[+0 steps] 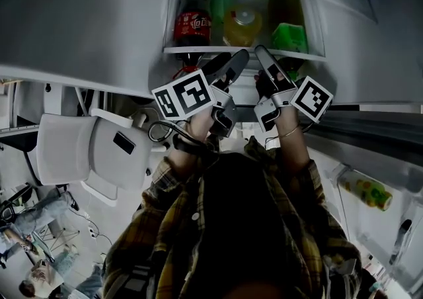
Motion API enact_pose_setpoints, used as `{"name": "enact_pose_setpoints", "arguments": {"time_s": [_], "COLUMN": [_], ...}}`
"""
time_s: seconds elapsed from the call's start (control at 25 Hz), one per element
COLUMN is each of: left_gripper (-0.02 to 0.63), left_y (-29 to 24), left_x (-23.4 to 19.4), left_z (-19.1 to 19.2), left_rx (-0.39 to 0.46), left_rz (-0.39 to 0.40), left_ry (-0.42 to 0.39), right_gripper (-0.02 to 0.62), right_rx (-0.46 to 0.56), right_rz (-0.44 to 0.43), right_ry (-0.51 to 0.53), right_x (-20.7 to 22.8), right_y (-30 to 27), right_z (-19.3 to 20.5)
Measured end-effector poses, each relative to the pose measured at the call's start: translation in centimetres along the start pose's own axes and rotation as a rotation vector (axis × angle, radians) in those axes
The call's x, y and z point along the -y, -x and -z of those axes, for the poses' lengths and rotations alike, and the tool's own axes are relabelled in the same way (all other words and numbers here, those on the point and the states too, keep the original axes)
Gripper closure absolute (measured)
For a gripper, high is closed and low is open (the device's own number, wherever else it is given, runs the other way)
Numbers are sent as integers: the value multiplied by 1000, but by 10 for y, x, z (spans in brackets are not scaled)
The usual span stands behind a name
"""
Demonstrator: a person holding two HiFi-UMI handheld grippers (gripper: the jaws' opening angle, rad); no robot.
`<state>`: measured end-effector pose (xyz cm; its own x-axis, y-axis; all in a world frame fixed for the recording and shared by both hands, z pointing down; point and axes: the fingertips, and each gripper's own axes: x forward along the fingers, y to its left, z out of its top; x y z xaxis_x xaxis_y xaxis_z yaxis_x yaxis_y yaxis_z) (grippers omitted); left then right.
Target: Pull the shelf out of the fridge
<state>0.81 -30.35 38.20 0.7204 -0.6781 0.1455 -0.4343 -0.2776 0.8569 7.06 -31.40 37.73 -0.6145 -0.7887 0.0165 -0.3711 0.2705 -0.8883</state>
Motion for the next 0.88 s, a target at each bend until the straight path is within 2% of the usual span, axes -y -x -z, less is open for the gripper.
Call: {"name": "enact_pose_setpoints", "arguments": {"time_s": [0.32,0.52,0.72,0.88], "left_gripper": [347,347,348,348], "left_y": [-13,-17,-18,-21], "left_x": [-5,-13,-21,-20], "left_z": [-10,-18,-33,-45], "left_rx": [21,87,150,181], "left_rz": [-20,-64,-91,-100], "left_ry": [11,58,113,97], "right_gripper": [431,431,433,433], "right_rx": [25,44,84,106], "right_rz": [38,28,60,76], "right_ry": [-52,-41,-83,-95], "right_x": [9,8,15,19], "right_y": [-18,-26,-28,-29], "right_z": [-8,-15,-21,-26]}}
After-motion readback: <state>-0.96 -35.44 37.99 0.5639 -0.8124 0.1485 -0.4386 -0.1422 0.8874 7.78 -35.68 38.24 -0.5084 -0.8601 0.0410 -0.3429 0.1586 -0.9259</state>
